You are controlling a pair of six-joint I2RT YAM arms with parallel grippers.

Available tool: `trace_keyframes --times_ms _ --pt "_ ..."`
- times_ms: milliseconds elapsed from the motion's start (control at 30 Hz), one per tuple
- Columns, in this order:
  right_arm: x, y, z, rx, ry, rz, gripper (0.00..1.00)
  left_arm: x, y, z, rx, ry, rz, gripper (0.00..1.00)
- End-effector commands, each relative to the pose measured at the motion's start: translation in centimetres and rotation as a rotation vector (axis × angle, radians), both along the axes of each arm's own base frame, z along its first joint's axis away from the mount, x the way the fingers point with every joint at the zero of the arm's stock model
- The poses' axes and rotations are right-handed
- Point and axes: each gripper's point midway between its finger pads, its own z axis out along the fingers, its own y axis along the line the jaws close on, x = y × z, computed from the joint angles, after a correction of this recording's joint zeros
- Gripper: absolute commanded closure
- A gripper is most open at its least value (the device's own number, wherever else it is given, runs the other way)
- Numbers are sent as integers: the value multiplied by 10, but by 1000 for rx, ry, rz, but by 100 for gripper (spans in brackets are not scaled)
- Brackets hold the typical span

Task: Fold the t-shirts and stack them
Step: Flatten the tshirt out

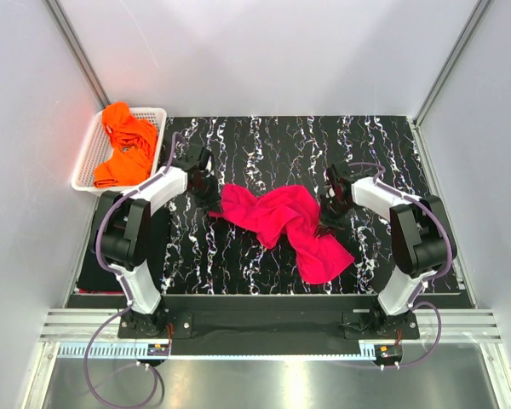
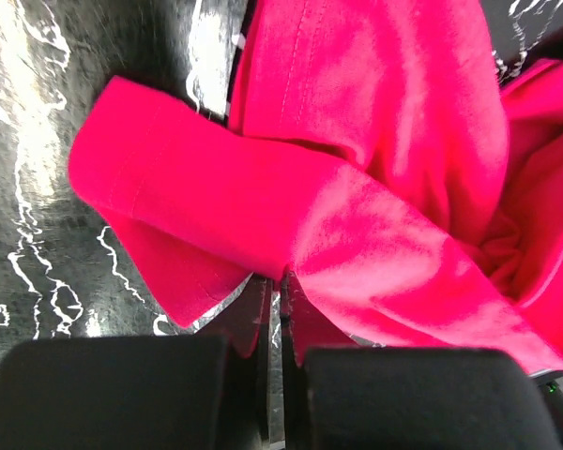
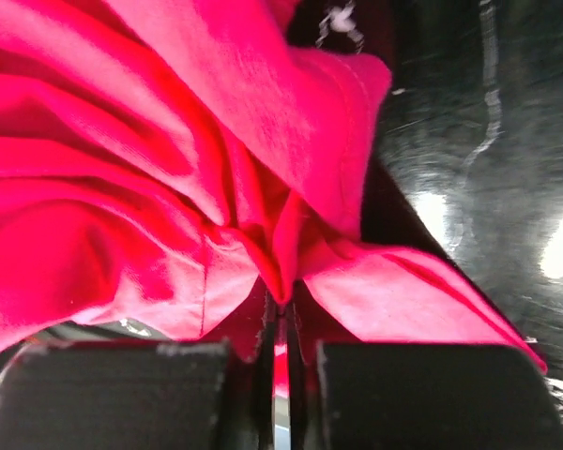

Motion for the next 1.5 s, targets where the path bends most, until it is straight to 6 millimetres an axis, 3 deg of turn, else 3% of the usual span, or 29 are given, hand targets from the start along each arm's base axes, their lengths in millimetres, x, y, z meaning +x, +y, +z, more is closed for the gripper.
trace_keyframes --times_ms 0,33,100,133,167,267,300,333,367,400,467,500,533,567,633,733,867,967,1033,1067,1100,1133,1167,1200,1233,1267,1367,1467 --pt "20 -14 23 -84 -93 -13 100 20 0 43 -12 -123 -14 100" --pt "30 -18 40 -104 -149 -22 100 22 2 53 -6 -147 -10 100" --pt "33 -26 61 -139 -185 -30 100 24 7 86 3 -224 0 100" --pt "43 -31 87 -157 -267 -48 100 25 10 99 10 -254 8 100" --pt "46 -34 102 -163 -305 -55 100 28 13 116 22 -298 23 100" --pt "47 -41 159 -162 -431 -71 100 19 25 165 31 -406 60 100" --pt "42 -47 168 -186 -438 -79 100 9 29 189 15 -459 74 100" --pt "40 -49 193 -176 -499 -93 100 4 33 201 11 -488 89 100" --pt "36 -51 204 -166 -522 -104 100 -2 37 209 13 -512 107 100" --pt "30 -52 215 -156 -541 -109 100 -15 42 232 -13 -576 130 100" --pt "14 -53 249 -99 -635 -139 100 -32 50 242 -22 -618 153 100" --pt "7 -54 261 -80 -669 -147 100 -49 56 263 -49 -687 170 100" --pt "-9 -57 285 -41 -747 -160 100 -59 60 269 -57 -716 183 100" --pt "-18 -59 297 -18 -778 -176 100 -67 67 270 -49 -738 208 100" --pt "-42 -66 321 17 -835 -205 100 -92 77 295 -83 -831 240 100" --pt "-59 -69 334 47 -851 -239 100 -114 91 321 -108 -929 295 100" --pt "-52 -75 330 3 -846 -261 100 -112 97 339 -96 -974 320 100" --pt "-28 -78 312 -81 -788 -254 100 -86 89 330 -51 -911 287 100" --pt "-7 -84 304 -151 -764 -284 100 -59 81 310 1 -823 259 100" --pt "1 -85 304 -172 -769 -286 100 -51 79 316 6 -827 251 100" --pt "11 -86 307 -187 -782 -292 100 -33 75 301 42 -768 235 100" --pt "25 -88 311 -213 -795 -301 100 -25 72 302 43 -761 232 100" --pt "32 -88 316 -222 -806 -293 100 -18 68 316 30 -785 227 100" --pt "39 -87 333 -210 -844 -294 100 -7 64 313 36 -770 213 100" --pt "48 -86 332 -219 -835 -283 100 -2 62 320 30 -781 209 100" --pt "52 -88 336 -238 -843 -271 100 2 60 336 15 -815 210 100" --pt "52 -101 357 -291 -897 -284 100 8 59 354 4 -850 215 100" --pt "39 -111 389 -296 -1000 -304 100 0 55 370 -47 -881 208 100"
